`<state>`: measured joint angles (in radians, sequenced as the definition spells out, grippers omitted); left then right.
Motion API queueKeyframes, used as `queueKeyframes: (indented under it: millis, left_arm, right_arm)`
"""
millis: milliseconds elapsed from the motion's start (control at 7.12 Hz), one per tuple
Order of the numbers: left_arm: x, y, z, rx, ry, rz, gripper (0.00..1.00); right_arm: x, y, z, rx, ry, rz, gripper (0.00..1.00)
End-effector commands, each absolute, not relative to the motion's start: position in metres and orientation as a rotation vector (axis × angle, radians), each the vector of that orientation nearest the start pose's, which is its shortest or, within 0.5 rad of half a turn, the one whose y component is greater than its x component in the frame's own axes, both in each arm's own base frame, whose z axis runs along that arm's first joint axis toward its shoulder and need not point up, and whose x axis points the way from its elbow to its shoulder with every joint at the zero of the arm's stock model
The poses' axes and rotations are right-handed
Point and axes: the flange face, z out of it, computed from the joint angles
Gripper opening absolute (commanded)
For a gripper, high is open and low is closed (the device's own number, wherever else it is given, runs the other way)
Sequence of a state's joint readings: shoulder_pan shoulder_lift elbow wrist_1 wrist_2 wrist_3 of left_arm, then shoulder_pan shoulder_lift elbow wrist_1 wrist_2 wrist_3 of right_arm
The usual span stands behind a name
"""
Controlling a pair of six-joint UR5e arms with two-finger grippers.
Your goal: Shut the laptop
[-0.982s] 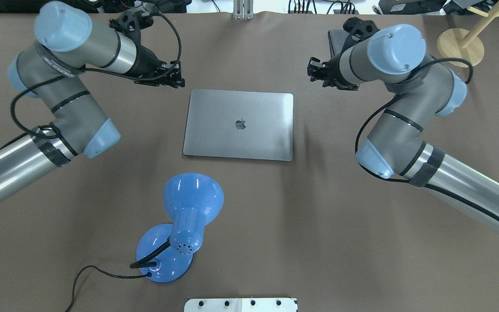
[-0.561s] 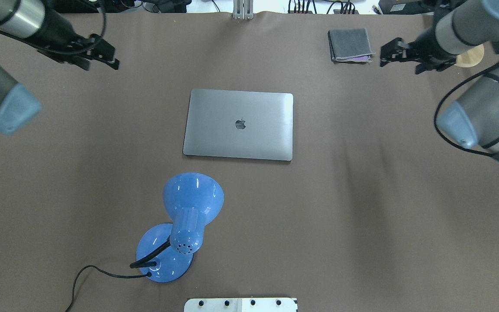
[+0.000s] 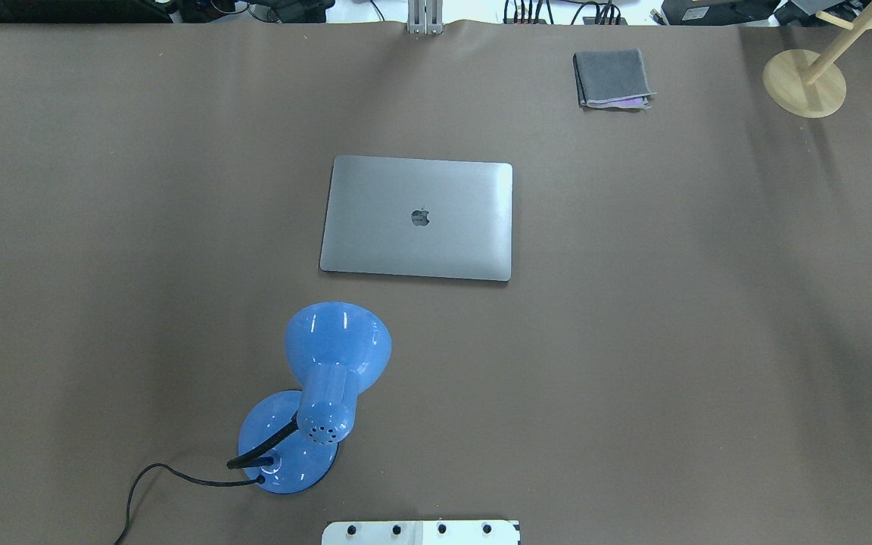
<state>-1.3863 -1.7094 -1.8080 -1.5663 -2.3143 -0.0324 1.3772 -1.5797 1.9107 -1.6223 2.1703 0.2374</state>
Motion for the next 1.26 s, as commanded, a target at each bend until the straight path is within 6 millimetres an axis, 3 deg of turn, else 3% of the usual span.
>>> queueKeyframes:
  millis: [0, 140, 281, 421, 842, 1123]
  left_arm:
    - [-0.045, -0.513, 0.566, 0.223, 0.730, 0.280, 0.99]
    - [-0.049, -0.487, 0.606, 0.173, 0.723, 0.317, 0.99]
    - [-0.053, -0.467, 0.632, 0.129, 0.720, 0.294, 0.99]
    - [-0.071, -0.447, 0.650, 0.140, 0.724, 0.245, 0.99]
    - [-0.074, -0.432, 0.661, 0.116, 0.727, 0.228, 0.99]
    - [-0.074, -0.424, 0.657, 0.113, 0.729, 0.227, 0.99]
  right_arm:
    - [0.056, -0.432, 0.579, 0.068, -0.639, -0.116, 1.00]
    - [0.062, -0.397, 0.613, -0.020, -0.645, -0.081, 1.00]
    - [0.075, -0.378, 0.629, -0.047, -0.652, -0.037, 1.00]
    - [0.079, -0.358, 0.644, -0.082, -0.646, -0.015, 1.00]
    - [0.077, -0.359, 0.641, -0.081, -0.661, -0.008, 1.00]
    - [0.075, -0.358, 0.642, -0.084, -0.682, -0.005, 1.00]
